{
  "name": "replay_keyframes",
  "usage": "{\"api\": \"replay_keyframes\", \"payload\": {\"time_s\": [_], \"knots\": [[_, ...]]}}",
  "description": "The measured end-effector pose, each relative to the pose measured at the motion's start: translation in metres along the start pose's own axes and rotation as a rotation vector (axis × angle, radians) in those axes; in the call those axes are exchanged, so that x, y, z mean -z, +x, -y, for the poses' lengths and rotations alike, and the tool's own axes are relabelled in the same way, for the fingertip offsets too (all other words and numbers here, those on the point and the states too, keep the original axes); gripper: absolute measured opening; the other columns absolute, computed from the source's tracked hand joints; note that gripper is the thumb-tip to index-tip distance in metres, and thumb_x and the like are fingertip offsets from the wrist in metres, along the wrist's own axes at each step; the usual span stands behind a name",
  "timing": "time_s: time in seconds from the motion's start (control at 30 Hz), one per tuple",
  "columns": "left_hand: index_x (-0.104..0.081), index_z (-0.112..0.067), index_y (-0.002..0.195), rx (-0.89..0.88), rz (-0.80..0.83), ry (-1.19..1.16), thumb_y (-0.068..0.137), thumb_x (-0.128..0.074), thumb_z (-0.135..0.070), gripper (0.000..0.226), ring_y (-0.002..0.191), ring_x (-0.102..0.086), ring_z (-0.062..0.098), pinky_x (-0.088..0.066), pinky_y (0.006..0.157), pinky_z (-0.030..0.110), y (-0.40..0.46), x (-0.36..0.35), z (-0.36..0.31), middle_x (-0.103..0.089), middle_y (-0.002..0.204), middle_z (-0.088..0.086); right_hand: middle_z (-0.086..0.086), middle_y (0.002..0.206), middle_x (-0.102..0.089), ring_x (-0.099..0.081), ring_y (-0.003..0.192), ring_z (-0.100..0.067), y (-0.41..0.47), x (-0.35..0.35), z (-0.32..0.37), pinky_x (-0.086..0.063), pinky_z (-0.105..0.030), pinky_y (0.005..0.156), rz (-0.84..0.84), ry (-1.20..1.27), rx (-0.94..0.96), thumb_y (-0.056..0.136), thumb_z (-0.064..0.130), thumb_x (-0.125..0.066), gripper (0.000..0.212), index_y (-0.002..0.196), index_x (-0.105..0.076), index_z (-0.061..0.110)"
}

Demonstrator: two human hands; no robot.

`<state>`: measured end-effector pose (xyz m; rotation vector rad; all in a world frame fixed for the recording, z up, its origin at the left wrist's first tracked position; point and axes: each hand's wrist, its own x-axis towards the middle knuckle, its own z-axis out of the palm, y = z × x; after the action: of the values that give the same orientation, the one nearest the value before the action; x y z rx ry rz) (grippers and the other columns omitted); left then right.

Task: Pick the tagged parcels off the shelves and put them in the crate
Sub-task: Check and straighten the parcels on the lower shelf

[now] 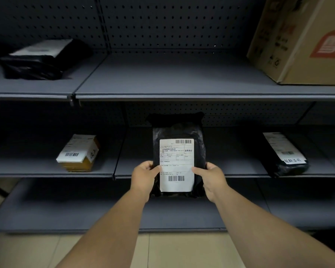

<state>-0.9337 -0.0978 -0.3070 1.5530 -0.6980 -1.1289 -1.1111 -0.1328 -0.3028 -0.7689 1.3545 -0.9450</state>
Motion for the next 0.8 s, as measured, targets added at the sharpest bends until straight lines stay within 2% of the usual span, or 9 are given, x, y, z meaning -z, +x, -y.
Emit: {"api": "replay_keyframes", "payload": {"time_s": [0.23,0.33,0.5,0.6,0.73,0.8], "knots": [[-0.069,-0.02,0.084,0.011,0.005,0.033,0.086,-0.062,-0.005,0.016,0.079,-0.068,0.0,-0.048,0.059,0.009,0.006,-0.003,-0.001,-0.073,0.083,-0.013,-0.001,0.089,-0.072,-0.068,0.084,-0.016,0.007,0.001,0.0,-0.052,-0.024,0.064,-0.001,-0.023,0.01,0.083,0.0,-0.065,0.016,0.085,-0.067,0.016],[-0.068,-0.02,0.084,0.02,0.004,0.039,0.086,-0.062,-0.006,0.016,0.081,-0.069,0.003,-0.049,0.062,0.014,0.012,-0.004,-0.001,-0.073,0.082,-0.013,-0.001,0.091,-0.073,-0.068,0.086,-0.016,0.013,-0.001,0.0,-0.053,-0.024,0.066,-0.002,-0.041,0.009,0.084,0.001,-0.065,0.016,0.086,-0.067,0.017],[-0.068,-0.021,0.08,0.039,-0.017,0.094,0.086,-0.062,-0.008,0.016,0.078,-0.07,0.009,-0.055,0.068,0.023,0.027,-0.007,0.001,-0.073,0.078,-0.011,-0.007,0.096,-0.073,-0.069,0.09,-0.023,0.028,-0.007,-0.001,-0.057,-0.04,0.084,-0.033,-0.089,-0.007,0.084,0.004,-0.065,0.012,0.09,-0.069,0.014],[-0.069,-0.02,0.077,0.057,-0.033,0.139,0.086,-0.062,-0.01,0.015,0.075,-0.069,0.013,-0.057,0.072,0.029,0.039,-0.009,0.005,-0.073,0.076,-0.008,-0.011,0.098,-0.072,-0.068,0.091,-0.028,0.04,-0.012,-0.004,-0.055,-0.046,0.087,-0.055,-0.136,-0.027,0.085,0.005,-0.065,0.008,0.089,-0.068,0.012],[-0.068,-0.019,0.074,0.071,-0.051,0.179,0.085,-0.063,-0.013,0.013,0.057,-0.058,0.012,-0.05,0.056,0.027,0.06,-0.01,0.012,-0.071,0.072,-0.003,-0.015,0.097,-0.071,-0.067,0.092,-0.033,0.06,-0.02,-0.008,-0.055,-0.05,0.086,-0.08,-0.185,-0.053,0.085,0.006,-0.064,0.006,0.082,-0.066,0.01],[-0.069,-0.017,0.078,0.094,-0.044,0.193,0.086,-0.063,-0.015,0.01,0.057,-0.055,0.013,-0.048,0.056,0.028,0.071,-0.01,0.018,-0.071,0.074,-0.001,-0.015,0.095,-0.071,-0.067,0.091,-0.034,0.071,-0.023,-0.011,-0.055,-0.05,0.085,-0.099,-0.213,-0.056,0.084,0.006,-0.065,0.006,0.079,-0.065,0.01]]}}
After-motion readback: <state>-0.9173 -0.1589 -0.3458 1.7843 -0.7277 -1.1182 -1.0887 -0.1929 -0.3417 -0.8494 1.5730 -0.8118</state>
